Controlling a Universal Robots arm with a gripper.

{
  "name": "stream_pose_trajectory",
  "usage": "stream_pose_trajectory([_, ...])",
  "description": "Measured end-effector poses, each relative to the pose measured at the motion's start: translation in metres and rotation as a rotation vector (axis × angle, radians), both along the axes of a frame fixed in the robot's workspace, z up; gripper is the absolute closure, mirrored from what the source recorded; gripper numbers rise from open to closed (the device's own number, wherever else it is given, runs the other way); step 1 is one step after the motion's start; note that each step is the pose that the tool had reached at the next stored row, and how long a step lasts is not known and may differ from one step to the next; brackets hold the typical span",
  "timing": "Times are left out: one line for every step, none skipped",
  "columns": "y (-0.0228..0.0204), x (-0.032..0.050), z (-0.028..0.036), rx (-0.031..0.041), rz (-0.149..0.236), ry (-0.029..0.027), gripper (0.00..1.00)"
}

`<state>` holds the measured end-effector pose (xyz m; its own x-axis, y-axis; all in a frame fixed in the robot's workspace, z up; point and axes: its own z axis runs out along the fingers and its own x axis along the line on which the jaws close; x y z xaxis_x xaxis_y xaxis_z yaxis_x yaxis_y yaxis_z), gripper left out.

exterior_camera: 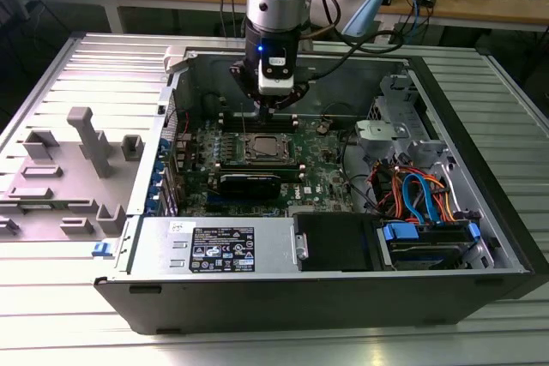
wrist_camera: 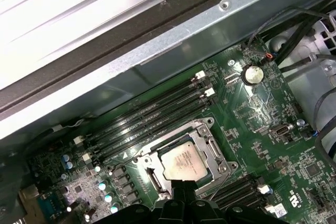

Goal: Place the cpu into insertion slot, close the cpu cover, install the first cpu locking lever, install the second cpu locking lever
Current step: 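Install the first cpu locking lever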

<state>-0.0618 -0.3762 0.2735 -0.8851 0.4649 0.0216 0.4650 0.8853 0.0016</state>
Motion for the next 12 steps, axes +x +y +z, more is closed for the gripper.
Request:
stream_pose_trajectory([0.0, 0.0, 0.0, 0.0, 0.004, 0.0, 0.89])
stream_pose_trajectory([0.0, 0.0, 0.0, 0.0, 0.01, 0.0, 0.89])
stream_pose_trajectory([0.0, 0.0, 0.0, 0.0, 0.017, 0.0, 0.89])
stream_pose_trajectory([0.0001, 0.0, 0.0, 0.0, 0.037, 0.0, 0.89])
stream_pose_trajectory([0.0001, 0.0, 0.0, 0.0, 0.055, 0.0001, 0.89])
stream_pose_trajectory([0.0001, 0.0, 0.0, 0.0, 0.071, 0.0, 0.89])
stream_pose_trajectory([0.0001, 0.0, 0.0, 0.0, 0.082, 0.0, 0.89])
stream_pose_trajectory([0.0001, 0.0, 0.0, 0.0, 0.096, 0.0001, 0.89])
stream_pose_trajectory([0.0001, 0.0, 0.0, 0.0, 0.107, 0.0001, 0.89])
stream_pose_trajectory([0.0001, 0.0, 0.0, 0.0, 0.118, 0.0001, 0.89])
stream_pose_trajectory([0.0001, 0.0, 0.0, -0.0001, 0.125, 0.0, 0.89])
stream_pose_trajectory([0.0001, 0.0, 0.0, 0.0, 0.126, 0.0, 0.89])
